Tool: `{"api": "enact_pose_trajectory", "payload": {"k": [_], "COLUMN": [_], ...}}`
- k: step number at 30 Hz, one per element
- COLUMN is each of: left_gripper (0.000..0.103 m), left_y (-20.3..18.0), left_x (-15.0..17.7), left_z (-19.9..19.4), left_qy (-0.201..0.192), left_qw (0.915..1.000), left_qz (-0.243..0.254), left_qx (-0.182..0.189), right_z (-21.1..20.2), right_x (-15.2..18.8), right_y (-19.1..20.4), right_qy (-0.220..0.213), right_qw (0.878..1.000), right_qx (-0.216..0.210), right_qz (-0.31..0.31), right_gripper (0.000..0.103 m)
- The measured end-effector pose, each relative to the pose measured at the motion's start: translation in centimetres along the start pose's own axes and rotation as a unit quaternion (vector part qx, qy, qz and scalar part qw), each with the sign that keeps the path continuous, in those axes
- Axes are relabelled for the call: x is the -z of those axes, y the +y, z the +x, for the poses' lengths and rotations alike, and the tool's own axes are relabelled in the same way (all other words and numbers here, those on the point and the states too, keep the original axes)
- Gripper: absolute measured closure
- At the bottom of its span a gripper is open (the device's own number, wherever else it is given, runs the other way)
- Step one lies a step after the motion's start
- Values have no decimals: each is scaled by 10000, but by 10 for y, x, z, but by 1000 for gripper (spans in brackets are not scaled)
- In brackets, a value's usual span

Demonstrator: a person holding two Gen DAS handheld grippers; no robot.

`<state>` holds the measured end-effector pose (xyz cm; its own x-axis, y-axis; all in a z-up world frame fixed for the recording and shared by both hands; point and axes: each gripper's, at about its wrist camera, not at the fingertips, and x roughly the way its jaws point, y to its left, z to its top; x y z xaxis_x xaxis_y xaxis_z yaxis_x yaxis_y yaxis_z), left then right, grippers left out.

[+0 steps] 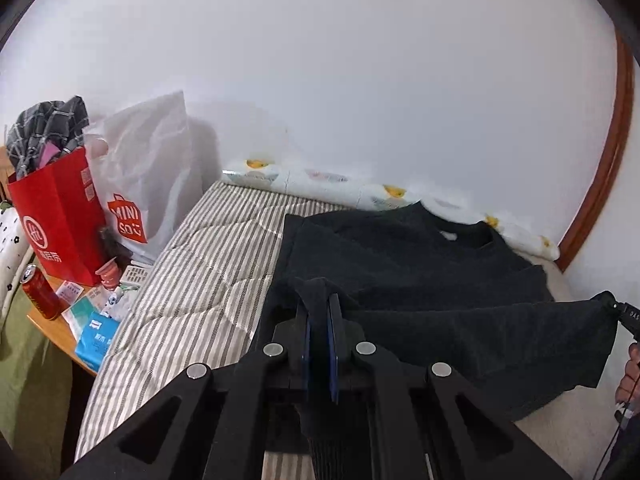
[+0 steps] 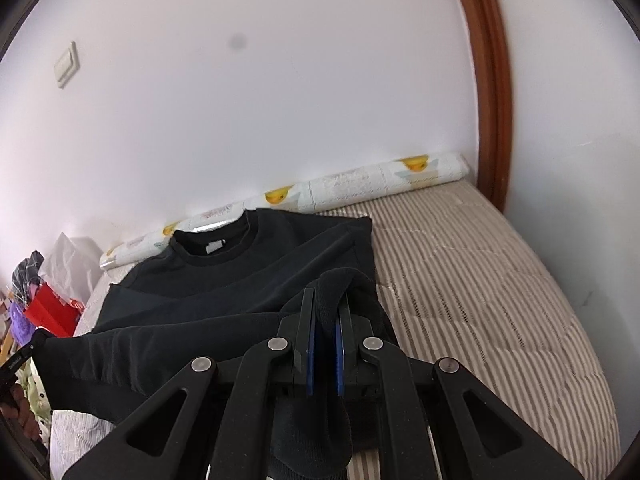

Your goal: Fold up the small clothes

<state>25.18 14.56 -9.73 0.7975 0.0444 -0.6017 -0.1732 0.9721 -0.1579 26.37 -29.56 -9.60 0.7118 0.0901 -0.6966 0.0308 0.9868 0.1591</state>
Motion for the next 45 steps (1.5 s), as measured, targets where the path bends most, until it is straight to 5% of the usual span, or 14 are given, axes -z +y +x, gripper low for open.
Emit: {"api": "enact_pose_trajectory", "payload": {"k": [15,17,21,23,29,33,41,45], "left_gripper": [92,89,73,51,50,50,50,50], "left_y": [4,3,8,15,42,58,61,57], "left_x": [10,11,13,18,45,61,67,67], "left_z": [58,58,42,33,5,2,22,35], "left_qy": [625,680,660,643,608,756,1066,1156], "left_qw": [9976,9970,9974,9977,9978,9965,9934,9925], "left_qz": [62,146,132,87,-151,-313,-388,-353], "left_qx": [-283,-339,-238,-218,-197,-167,146,167], "right_z": [100,95,56,33,7,13,13,33], "right_x": [8,9,14,18,39,61,69,71], "right_y": [-2,-1,-2,-5,-42,-63,-62,-52], "right_qy": [916,965,792,561,566,897,887,1058], "right_qw": [9944,9939,9961,9968,9935,9930,9953,9938], "right_qx": [511,493,249,376,940,761,199,251], "right_qz": [-103,-189,-309,-437,-300,39,339,237], "right_gripper": [91,89,63,58,56,56,56,56]}}
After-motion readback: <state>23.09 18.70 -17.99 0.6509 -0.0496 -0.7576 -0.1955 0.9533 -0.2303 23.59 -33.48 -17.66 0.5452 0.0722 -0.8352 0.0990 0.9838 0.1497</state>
